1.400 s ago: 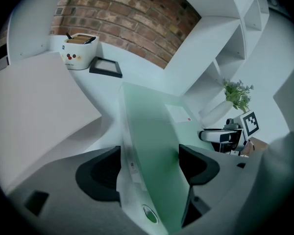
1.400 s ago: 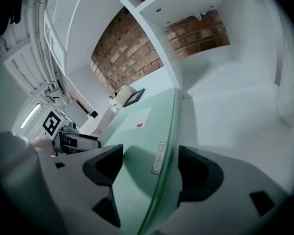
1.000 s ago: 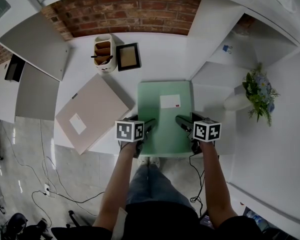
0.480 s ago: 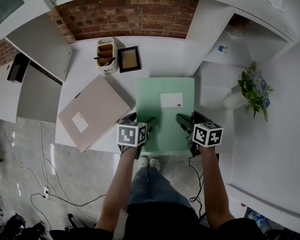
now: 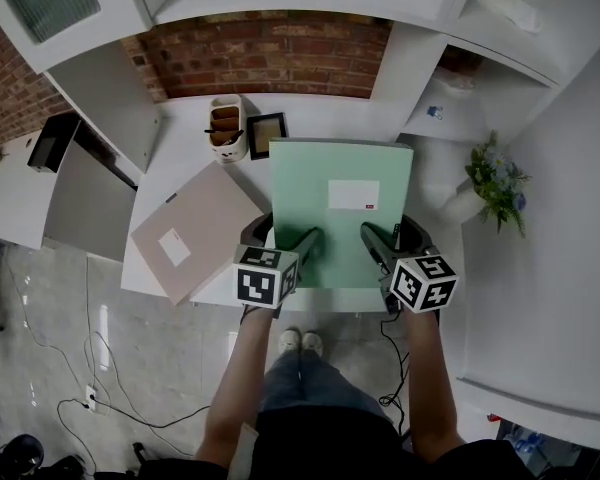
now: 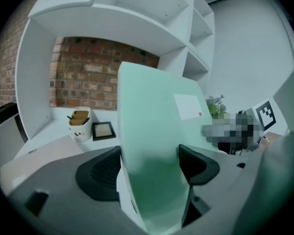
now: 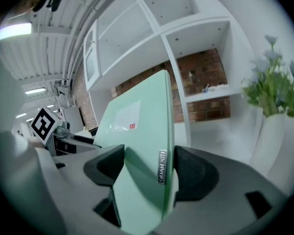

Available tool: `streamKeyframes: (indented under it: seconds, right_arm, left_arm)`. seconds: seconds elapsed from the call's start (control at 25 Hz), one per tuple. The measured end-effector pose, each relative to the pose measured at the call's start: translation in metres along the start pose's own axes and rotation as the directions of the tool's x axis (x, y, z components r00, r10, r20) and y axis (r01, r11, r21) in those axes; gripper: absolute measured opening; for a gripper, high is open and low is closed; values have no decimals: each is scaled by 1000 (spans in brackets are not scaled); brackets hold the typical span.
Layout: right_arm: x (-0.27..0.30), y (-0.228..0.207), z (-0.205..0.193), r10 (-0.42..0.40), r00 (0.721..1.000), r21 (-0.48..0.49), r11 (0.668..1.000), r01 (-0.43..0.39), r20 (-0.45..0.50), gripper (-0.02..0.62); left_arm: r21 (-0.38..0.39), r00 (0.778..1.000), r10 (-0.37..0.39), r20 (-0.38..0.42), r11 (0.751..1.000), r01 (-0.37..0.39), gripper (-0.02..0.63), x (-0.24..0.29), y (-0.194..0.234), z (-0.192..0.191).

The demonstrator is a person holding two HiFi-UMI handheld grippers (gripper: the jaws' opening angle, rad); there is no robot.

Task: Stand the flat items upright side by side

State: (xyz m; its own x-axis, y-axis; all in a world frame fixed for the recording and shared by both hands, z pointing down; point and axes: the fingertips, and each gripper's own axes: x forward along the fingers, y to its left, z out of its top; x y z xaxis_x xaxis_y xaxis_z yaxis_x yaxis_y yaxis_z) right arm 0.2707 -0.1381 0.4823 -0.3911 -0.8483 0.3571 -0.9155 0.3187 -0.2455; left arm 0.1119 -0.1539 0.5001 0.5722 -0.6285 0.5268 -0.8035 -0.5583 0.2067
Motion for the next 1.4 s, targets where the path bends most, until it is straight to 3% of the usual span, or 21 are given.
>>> streamKeyframes:
  seconds: [0.28,0.52,0.76,1.4]
  right_arm:
    - [-25,22,29,-20,980,-192,980,58,199,316]
    - [-34,26,8,-48,956,-275,953,131,290,316]
    - [-34,25,-27,-86,960,-275,948,161,267,316]
    - [-25,17,-44,-54,980,-226,969,98,194,316]
  left_arm:
    - [168,978,23,206,984,-59,341,-25,-7,29]
    - [212,952,54,300,970,-122,341,-25,-11,9]
    - [249,947,96,307,952,-178,341,-20,-11,-17]
    - [251,968,51,245,961,-114,341,-9,-9,-29]
